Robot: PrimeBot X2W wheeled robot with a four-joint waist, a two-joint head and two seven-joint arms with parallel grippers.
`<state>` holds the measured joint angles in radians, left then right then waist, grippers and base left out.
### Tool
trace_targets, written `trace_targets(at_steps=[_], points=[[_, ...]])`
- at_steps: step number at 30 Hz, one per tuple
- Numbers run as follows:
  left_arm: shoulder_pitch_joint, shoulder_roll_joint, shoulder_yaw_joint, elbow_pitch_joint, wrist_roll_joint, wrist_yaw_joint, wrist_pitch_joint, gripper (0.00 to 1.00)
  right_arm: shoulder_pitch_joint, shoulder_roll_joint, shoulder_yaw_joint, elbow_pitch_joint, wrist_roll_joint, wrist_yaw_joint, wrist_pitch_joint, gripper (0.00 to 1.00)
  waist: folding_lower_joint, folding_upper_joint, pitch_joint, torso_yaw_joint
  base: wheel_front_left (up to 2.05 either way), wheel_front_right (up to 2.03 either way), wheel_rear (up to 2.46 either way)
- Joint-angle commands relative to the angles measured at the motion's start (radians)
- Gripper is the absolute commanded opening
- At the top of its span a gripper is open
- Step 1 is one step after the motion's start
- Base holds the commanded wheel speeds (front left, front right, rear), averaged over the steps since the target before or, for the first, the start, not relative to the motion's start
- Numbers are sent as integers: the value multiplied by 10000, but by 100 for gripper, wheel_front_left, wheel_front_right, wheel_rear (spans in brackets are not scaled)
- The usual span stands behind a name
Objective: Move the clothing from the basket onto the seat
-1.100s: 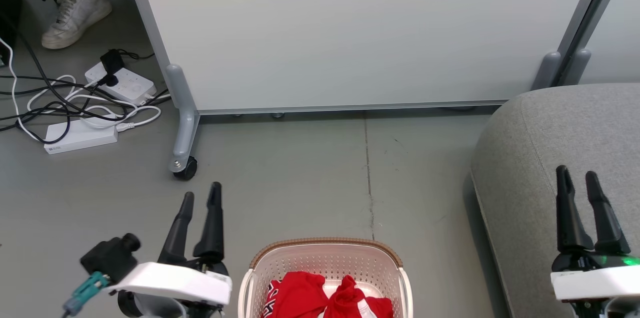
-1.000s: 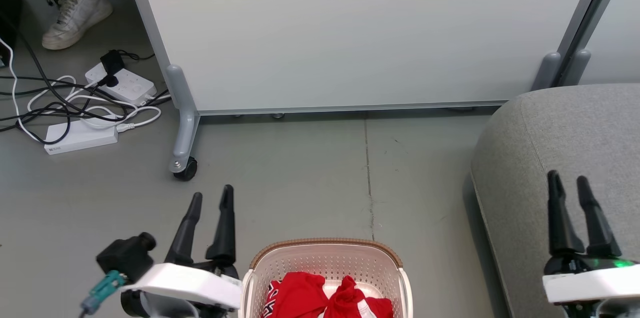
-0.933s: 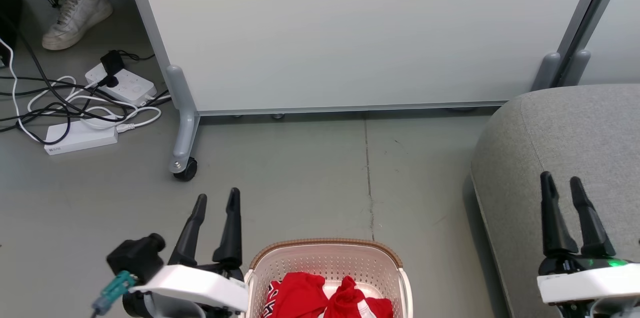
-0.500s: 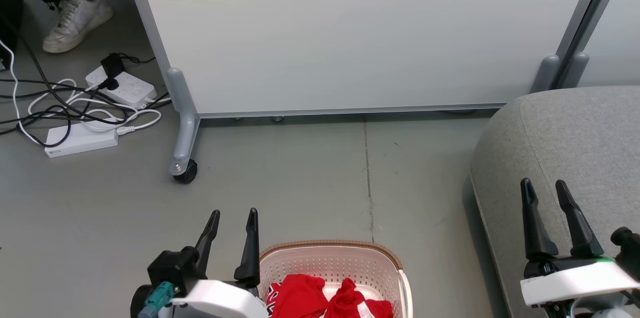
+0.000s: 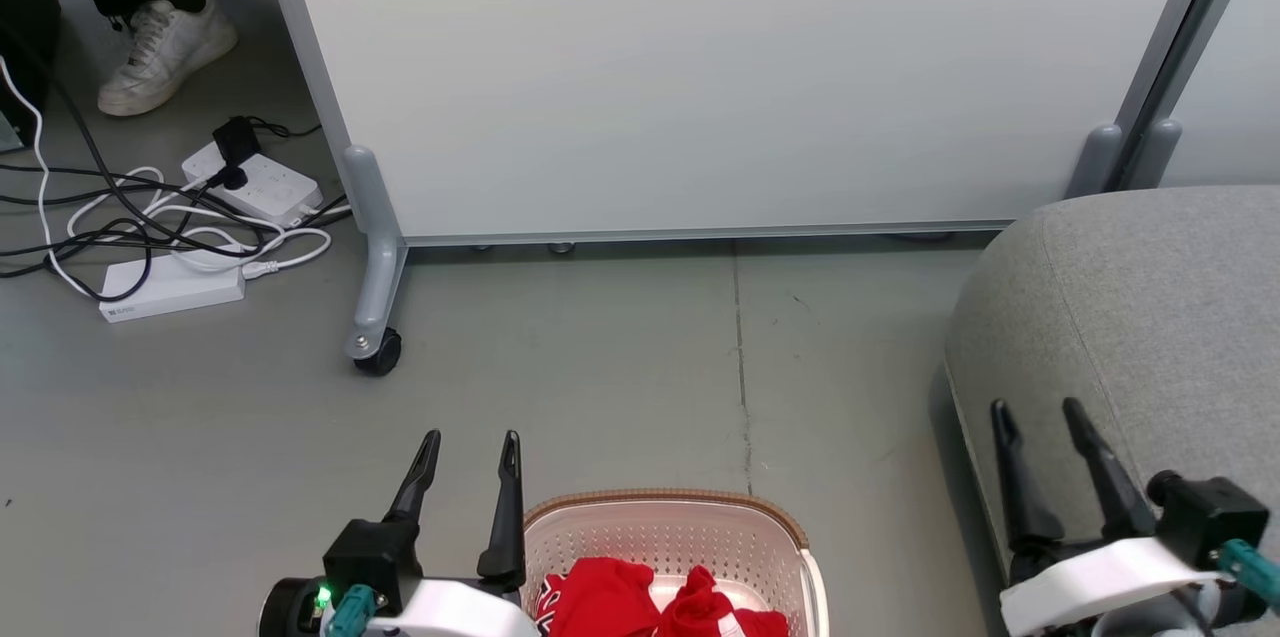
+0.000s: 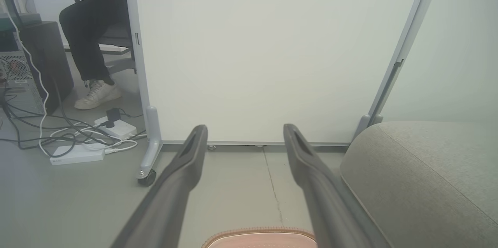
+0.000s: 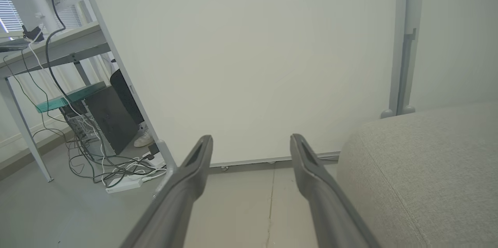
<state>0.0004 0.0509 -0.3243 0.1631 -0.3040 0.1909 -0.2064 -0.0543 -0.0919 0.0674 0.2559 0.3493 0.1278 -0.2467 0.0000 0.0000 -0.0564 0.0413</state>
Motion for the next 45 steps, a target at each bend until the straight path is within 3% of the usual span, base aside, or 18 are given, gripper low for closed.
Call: trace_targets(at_steps=[1,31,45], points=[[82,44,-23,-24,376,35,-105,100,-230,27,103,271,-461,35,-41,100,0,0,-19,0,0,0,0],[459,10,12,349,1559,125,-567,100,-803,405,116,1480,-2353,49,-182,100,0,0,-58,-91,0,0,0],[543,12,246,448,826,-138,-597,100,-805,406,147,1883,-2120,40,-186,100,0,0,-184,-95,0,0,0]])
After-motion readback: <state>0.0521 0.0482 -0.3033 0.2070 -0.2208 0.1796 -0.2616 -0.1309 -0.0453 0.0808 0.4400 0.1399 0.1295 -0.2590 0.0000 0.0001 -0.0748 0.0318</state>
